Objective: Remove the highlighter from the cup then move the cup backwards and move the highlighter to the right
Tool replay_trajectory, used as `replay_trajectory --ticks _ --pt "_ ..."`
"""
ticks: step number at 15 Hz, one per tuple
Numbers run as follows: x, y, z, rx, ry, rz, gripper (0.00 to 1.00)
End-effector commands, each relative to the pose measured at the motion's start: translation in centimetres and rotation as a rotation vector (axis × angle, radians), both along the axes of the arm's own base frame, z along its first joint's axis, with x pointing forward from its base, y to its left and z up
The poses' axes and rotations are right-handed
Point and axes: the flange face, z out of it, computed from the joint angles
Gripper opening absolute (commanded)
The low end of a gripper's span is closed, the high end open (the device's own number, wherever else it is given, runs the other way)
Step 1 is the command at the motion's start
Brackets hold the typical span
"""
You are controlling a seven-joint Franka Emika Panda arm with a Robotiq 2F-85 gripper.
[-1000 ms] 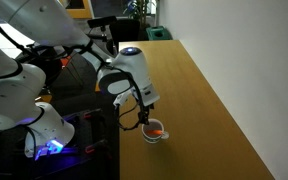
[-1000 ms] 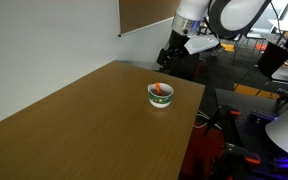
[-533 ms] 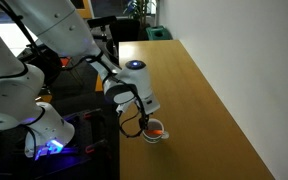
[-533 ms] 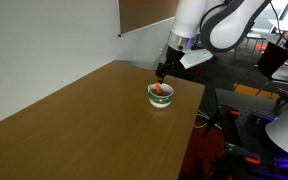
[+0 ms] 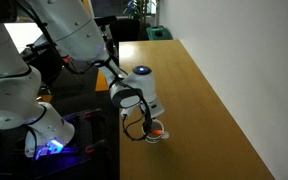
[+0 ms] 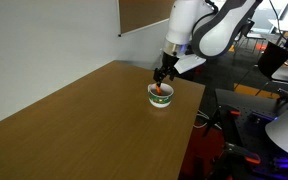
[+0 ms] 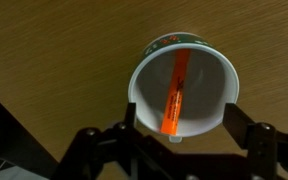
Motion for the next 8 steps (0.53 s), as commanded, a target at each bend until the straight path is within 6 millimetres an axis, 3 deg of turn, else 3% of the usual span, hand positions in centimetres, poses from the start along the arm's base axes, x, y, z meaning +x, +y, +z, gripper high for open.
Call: replay_trajectory --ticks 1,5,8 --pt "1.0 -0.3 -1.2 -0.013 -0.004 -0.005 0.75" --pt "1.1 -0.8 -2.5 -0.028 0.018 -0.01 0.54" --pt "1.1 -1.0 -3.3 -0.032 0.027 -0.017 0.56"
